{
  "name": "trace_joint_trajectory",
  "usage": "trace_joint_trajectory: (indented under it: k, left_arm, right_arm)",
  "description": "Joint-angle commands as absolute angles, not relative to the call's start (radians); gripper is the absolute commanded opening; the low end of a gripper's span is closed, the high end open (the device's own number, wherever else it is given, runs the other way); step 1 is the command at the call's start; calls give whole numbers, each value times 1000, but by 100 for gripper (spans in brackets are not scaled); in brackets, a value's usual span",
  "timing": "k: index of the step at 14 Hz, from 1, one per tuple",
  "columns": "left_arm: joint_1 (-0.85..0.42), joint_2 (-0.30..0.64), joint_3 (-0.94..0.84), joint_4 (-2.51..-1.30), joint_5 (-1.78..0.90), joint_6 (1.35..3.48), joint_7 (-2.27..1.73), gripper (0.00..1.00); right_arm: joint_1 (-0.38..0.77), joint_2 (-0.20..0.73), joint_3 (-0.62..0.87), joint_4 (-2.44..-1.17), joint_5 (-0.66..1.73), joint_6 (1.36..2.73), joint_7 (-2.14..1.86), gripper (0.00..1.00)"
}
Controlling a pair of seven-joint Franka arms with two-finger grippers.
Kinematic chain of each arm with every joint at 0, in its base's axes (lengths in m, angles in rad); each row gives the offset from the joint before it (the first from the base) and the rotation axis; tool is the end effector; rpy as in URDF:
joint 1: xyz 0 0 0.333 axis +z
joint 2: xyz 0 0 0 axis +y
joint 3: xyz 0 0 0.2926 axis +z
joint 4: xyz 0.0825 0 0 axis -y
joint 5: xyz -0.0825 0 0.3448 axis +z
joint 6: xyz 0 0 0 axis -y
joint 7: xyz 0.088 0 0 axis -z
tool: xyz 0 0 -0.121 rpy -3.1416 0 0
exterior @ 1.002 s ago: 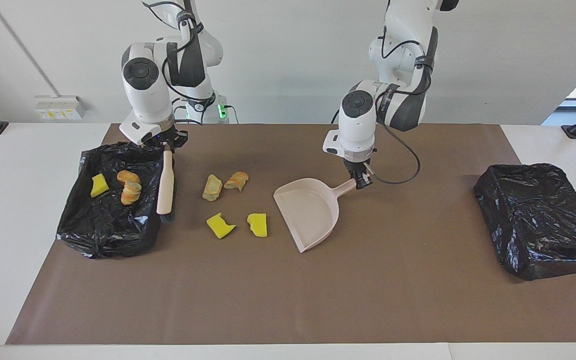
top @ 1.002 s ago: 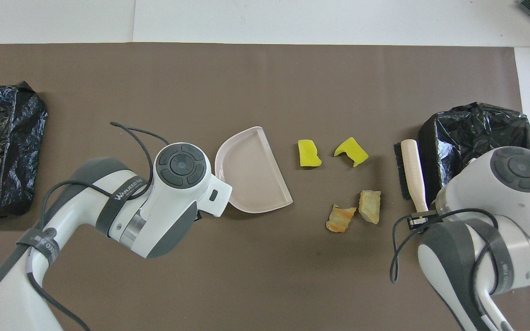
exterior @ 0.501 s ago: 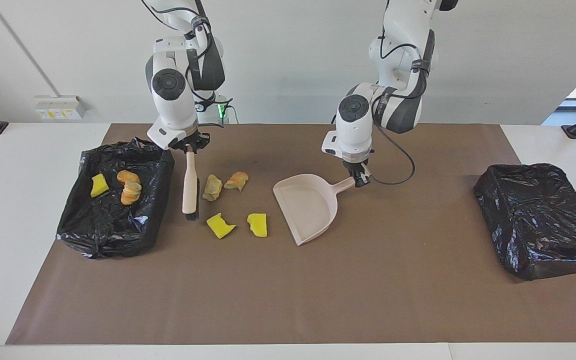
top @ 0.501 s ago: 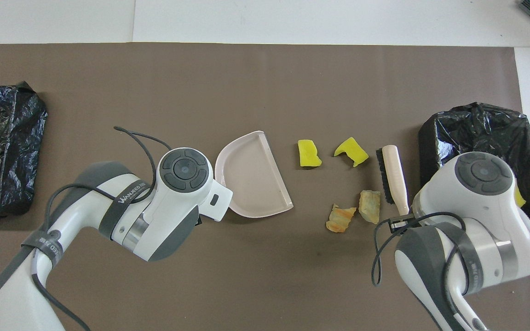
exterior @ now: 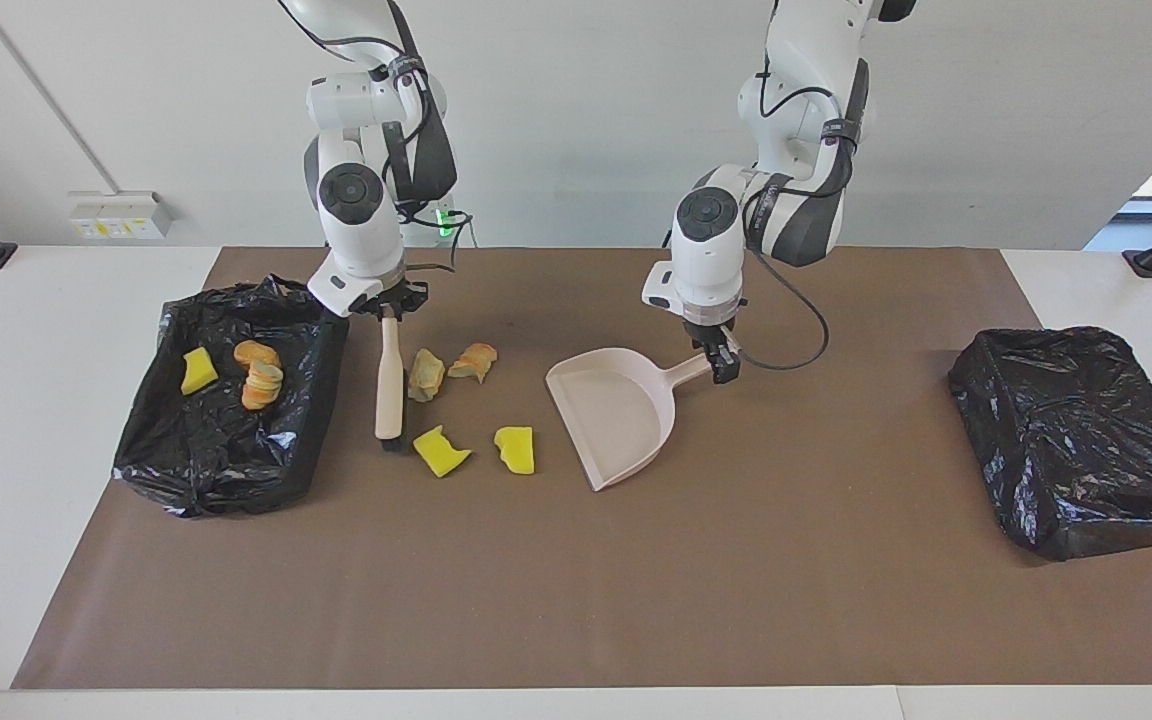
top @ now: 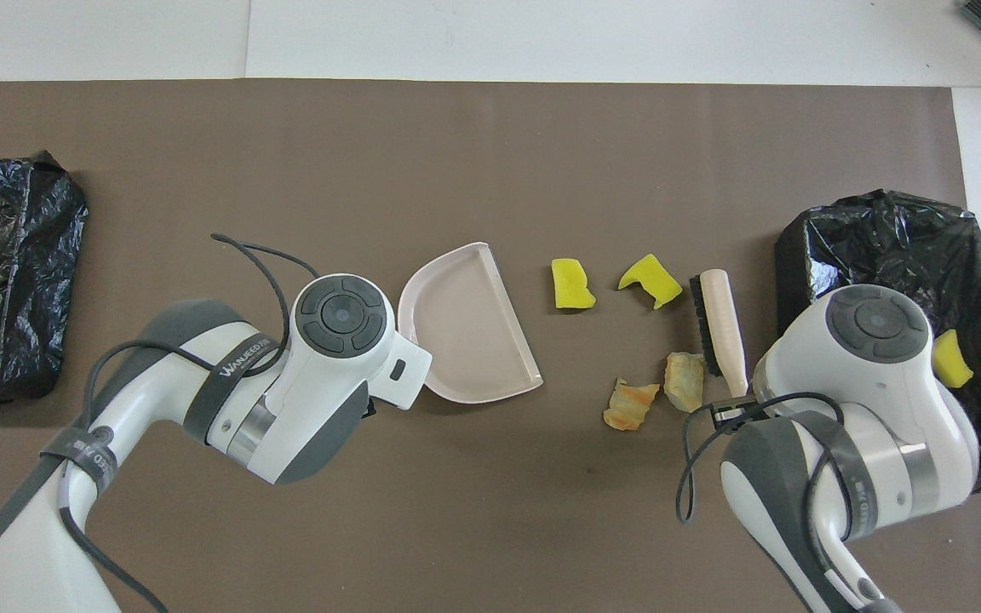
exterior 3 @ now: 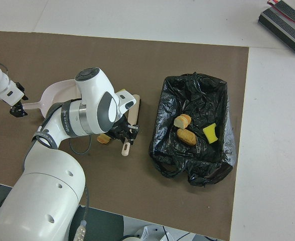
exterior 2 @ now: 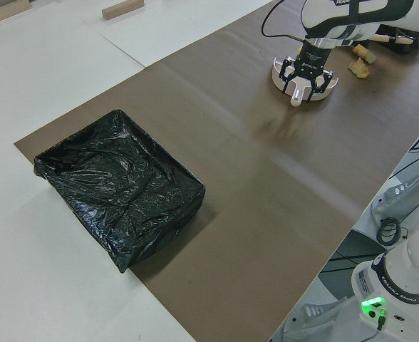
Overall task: Sweep and dump trash in bin
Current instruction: 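Sweep the crusts toward the dustpan with the right gripper's brush, then sweep the crusts and sponge pieces into the dustpan with the right gripper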
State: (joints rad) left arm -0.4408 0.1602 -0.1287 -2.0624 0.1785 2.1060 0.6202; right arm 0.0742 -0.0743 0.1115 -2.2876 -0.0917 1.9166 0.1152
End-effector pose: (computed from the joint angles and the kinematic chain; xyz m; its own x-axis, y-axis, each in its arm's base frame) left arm 0.4493 -0.2741 0.3359 0.2763 -0.9463 -0.1677 -0.9609 -0.2754 -0.0290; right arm 0.4290 0.0728 0.3491 0.9548 0.0916 -0.2829 0.1285 -0.9850 0.1148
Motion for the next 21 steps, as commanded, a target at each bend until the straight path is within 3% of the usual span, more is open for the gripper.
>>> trace_joint_trajectory:
  k: [1, 3, 9, 14, 21]
  left_arm:
    - [-454, 146, -120, -2100, 193, 2144, 621, 80]
    - [-468, 147, -120, -2089, 193, 2141, 617, 57]
    - [-468, 146, -120, -2079, 193, 2131, 614, 2]
    - [-471, 124, -123, -2072, 193, 2065, 614, 0]
    - [-630, 61, -123, -2101, 193, 1948, 540, 0]
  right_arm:
    - [63, -84, 115, -2304, -129, 1940, 135, 0]
    - [63, -84, 115, -2303, -146, 1933, 124, 0]
    - [112, -94, 118, -2299, -178, 1879, 168, 0]
    - [193, -100, 120, -2296, -88, 1879, 303, 0]
    - [279, -100, 121, -2278, 23, 1879, 426, 0]
